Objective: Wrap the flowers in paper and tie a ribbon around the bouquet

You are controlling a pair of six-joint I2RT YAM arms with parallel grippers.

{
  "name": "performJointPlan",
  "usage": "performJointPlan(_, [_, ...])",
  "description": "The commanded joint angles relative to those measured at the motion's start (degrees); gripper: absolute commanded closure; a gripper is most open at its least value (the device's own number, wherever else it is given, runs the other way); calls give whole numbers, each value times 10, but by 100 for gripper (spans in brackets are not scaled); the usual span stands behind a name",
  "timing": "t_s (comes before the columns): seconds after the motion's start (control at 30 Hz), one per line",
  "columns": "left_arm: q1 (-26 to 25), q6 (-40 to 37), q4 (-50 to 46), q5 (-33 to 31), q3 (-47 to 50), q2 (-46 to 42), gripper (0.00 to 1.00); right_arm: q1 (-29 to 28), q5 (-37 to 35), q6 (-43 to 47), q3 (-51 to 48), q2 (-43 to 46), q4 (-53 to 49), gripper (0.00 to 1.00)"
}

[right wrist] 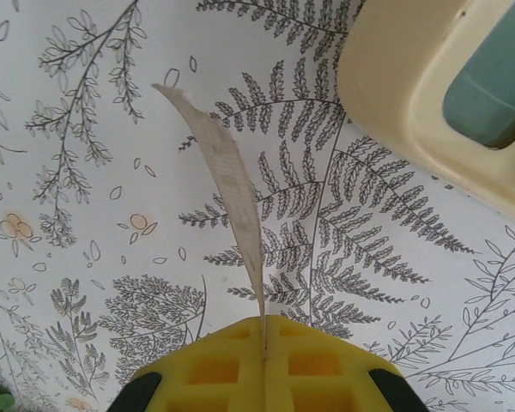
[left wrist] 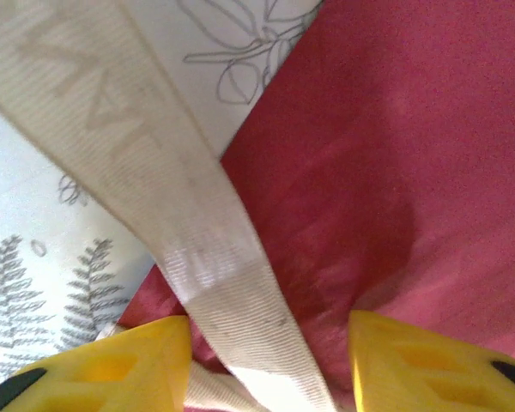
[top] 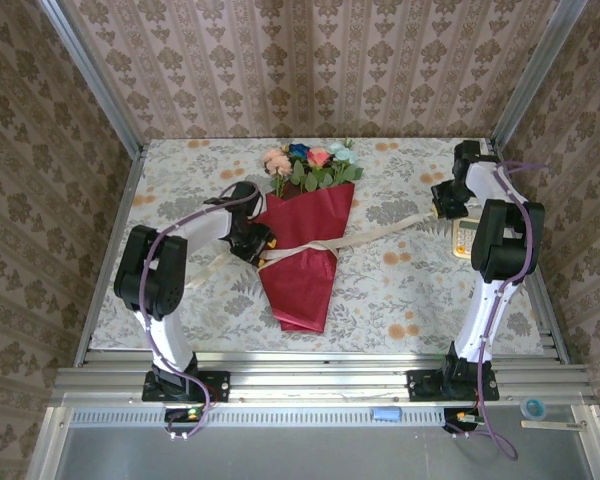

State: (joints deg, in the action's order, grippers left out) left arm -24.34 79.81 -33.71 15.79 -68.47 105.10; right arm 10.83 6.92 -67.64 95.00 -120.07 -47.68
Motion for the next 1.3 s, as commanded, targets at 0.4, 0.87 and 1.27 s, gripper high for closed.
performJointPlan(0.4, [-2,18,30,18,5,7,84,-5,5,4,-28,16,0,98])
performJointPlan(0.87, [3,1,28,-1,6,-65,100,-129,51,-54,-142,142,24,47])
performJointPlan(1.27, [5,-6,34,7,10,-80,100,-288,143,-265,-193,96,162,48])
